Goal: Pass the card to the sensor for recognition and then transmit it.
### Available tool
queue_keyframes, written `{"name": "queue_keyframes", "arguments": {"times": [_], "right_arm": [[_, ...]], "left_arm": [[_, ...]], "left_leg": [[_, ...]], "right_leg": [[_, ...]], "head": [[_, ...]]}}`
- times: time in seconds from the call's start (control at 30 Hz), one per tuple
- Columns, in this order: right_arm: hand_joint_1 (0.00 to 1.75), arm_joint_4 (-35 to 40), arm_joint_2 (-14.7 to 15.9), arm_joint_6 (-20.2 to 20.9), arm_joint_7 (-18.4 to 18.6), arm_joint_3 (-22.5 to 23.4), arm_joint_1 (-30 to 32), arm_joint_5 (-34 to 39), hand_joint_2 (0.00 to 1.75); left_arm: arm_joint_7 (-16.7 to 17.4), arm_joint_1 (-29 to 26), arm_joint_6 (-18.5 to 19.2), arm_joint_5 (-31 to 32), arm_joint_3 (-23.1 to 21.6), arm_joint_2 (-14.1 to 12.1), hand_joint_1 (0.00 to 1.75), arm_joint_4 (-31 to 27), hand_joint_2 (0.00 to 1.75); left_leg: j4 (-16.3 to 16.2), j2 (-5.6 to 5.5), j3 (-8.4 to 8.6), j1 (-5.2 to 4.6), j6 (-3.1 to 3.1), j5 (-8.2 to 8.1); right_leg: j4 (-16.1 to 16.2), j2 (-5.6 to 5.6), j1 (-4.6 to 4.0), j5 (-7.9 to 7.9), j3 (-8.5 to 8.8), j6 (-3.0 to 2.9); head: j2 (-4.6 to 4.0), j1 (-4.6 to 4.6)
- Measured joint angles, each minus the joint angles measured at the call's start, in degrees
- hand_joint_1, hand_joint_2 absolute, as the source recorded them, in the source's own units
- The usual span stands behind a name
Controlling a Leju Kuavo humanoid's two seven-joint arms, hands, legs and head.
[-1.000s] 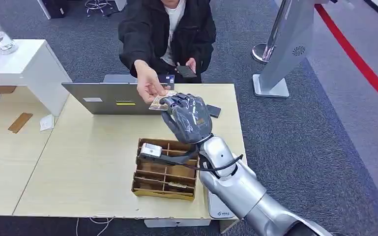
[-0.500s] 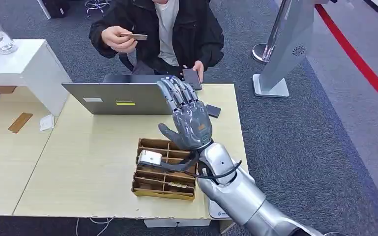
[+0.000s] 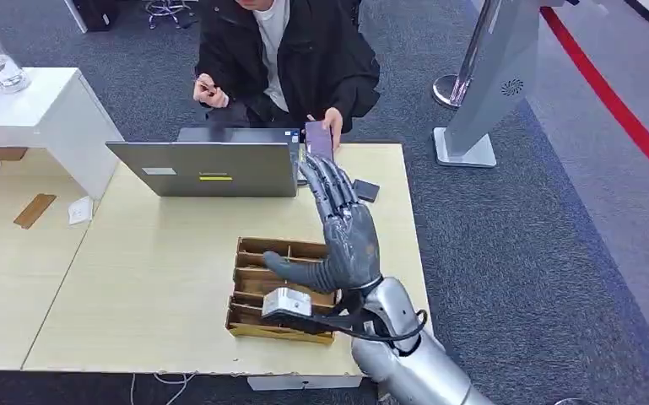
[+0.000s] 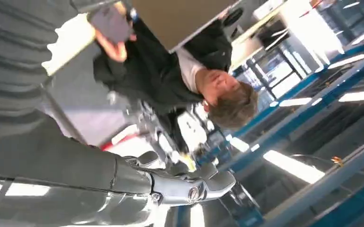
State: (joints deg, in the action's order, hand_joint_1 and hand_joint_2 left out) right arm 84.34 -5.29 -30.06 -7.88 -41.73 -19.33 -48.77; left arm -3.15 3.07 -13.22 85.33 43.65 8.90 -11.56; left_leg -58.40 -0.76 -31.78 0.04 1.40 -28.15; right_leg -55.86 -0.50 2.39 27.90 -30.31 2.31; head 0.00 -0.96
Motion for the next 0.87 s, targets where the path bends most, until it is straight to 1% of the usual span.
{"name": "queue_keyframes", "arguments": {"times": [0.23, 0.43, 0.5, 0.63, 0.77, 0.83, 0.87], "right_arm": [[0.0, 7.51, 1.82, 2.58, -6.13, 1.27, 7.9, 10.64, 0.0], [0.0, 12.71, 2.67, 6.04, -10.83, 2.71, 14.37, 20.54, 0.0], [0.0, 14.04, 2.76, 7.17, -11.89, 3.26, 16.22, 22.82, 0.0], [0.0, 15.81, 2.93, 8.14, -12.66, 4.07, 18.32, 24.53, 0.0], [0.0, 17.41, 2.97, 12.71, -14.81, 5.34, 21.34, 30.16, 0.0], [0.0, 17.86, 3.58, 15.34, -16.09, 6.23, 23.22, 33.66, 0.0], [0.0, 17.89, 3.93, 16.04, -16.63, 6.64, 23.96, 35.05, 0.0]], "left_arm": [[-0.15, -0.41, -0.13, -0.85, 1.18, -0.11, 0.0, 0.0, 0.0], [-0.39, -0.72, -0.5, -1.07, 2.12, -0.2, 0.0, 0.0, 0.0], [-0.39, -0.78, -0.63, -1.14, 2.21, -0.2, 0.0, 0.0, 0.0], [-0.42, -0.83, -0.66, -1.18, 2.27, -0.2, 0.0, 0.0, 0.0], [-0.57, -0.88, -0.83, -1.46, 2.73, -0.2, 0.0, 0.0, 0.0], [-0.57, -0.87, -0.83, -1.64, 3.17, -0.18, 0.0, 0.0, 0.0], [-0.57, -0.87, -0.85, -1.73, 3.32, -0.18, 0.0, 0.0, 0.0]], "left_leg": [[0.0, 0.0, 0.0, 0.0, 0.0, 0.0], [0.0, 0.0, 0.0, 0.0, 0.0, 0.0], [0.0, 0.0, 0.0, 0.0, 0.0, 0.0], [0.0, 0.02, 0.01, 0.0, 0.0, 0.0], [0.0, -0.01, 0.0, 0.0, 0.0, 0.0], [0.0, 0.0, 0.0, 0.0, 0.0, 0.0], [0.0, 0.0, 0.0, 0.0, 0.0, -0.01]], "right_leg": [[0.01, -0.01, 0.0, 0.0, 0.0, 0.0], [0.01, 0.0, 0.0, 0.0, 0.0, 0.0], [0.01, -0.01, 0.0, 0.0, 0.0, 0.0], [0.01, 0.01, 0.0, 0.0, 0.01, -0.01], [0.01, -0.02, 0.0, 0.0, 0.01, -0.01], [0.01, -0.01, 0.0, 0.01, 0.01, -0.01], [0.01, -0.01, 0.0, 0.01, 0.01, -0.01]], "head": [[0.0, 0.0], [0.0, 0.0], [0.0, 0.0], [0.0, 0.0], [0.0, 0.0], [0.0, 0.0], [0.0, -0.02]]}}
